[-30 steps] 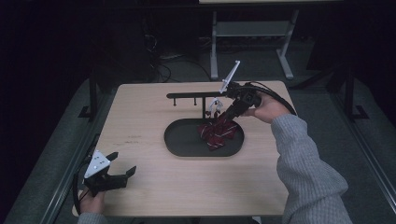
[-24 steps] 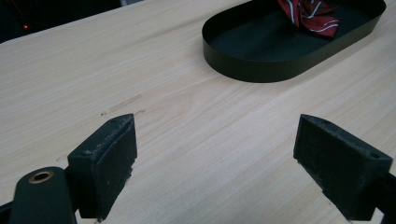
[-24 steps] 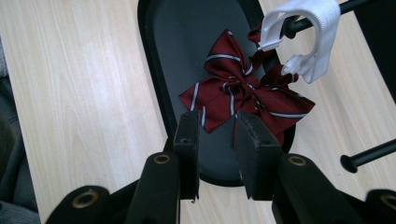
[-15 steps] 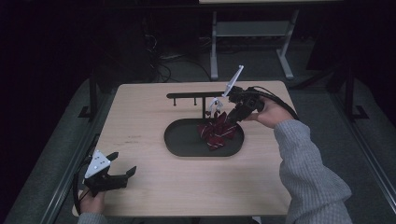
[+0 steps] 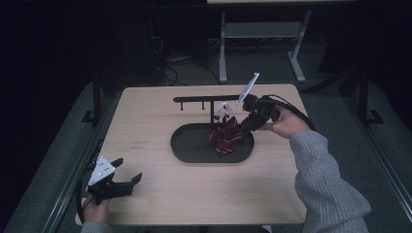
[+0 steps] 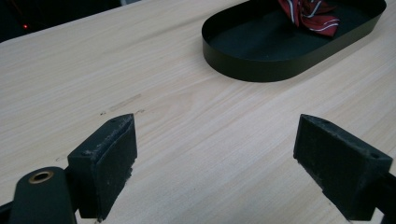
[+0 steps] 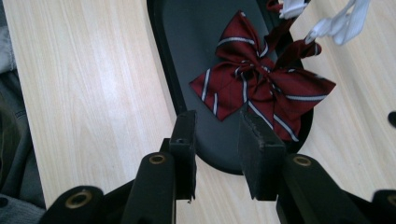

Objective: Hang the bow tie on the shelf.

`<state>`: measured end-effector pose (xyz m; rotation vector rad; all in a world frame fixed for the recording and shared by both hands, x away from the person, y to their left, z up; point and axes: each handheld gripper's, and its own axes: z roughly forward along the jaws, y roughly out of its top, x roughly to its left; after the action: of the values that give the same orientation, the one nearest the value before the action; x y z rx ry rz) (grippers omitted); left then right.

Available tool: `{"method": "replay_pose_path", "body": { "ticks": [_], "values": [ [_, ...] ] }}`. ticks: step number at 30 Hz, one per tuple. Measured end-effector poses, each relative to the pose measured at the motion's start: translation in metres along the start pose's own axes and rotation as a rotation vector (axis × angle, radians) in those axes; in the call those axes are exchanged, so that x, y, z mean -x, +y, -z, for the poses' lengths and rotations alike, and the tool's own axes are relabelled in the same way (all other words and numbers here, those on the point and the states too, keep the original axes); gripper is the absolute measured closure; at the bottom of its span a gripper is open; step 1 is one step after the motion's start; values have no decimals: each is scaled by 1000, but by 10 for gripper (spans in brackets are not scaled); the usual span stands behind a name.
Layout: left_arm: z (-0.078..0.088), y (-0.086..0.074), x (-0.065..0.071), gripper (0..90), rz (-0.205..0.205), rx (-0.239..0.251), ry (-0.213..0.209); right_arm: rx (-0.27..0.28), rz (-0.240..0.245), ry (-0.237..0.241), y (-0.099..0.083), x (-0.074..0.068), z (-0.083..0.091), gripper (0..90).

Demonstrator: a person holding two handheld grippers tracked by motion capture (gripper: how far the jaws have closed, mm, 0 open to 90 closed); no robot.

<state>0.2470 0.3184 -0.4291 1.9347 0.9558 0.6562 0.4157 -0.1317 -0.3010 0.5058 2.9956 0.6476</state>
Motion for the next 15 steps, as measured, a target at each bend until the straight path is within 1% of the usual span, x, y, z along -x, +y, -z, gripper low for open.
{"method": "replay_pose_path", "body": {
  "ticks": [15],
  "values": [
    [0,0,0,131,1,-2,0,8,-30,6,-18,-4,-6,630]
  ]
}}
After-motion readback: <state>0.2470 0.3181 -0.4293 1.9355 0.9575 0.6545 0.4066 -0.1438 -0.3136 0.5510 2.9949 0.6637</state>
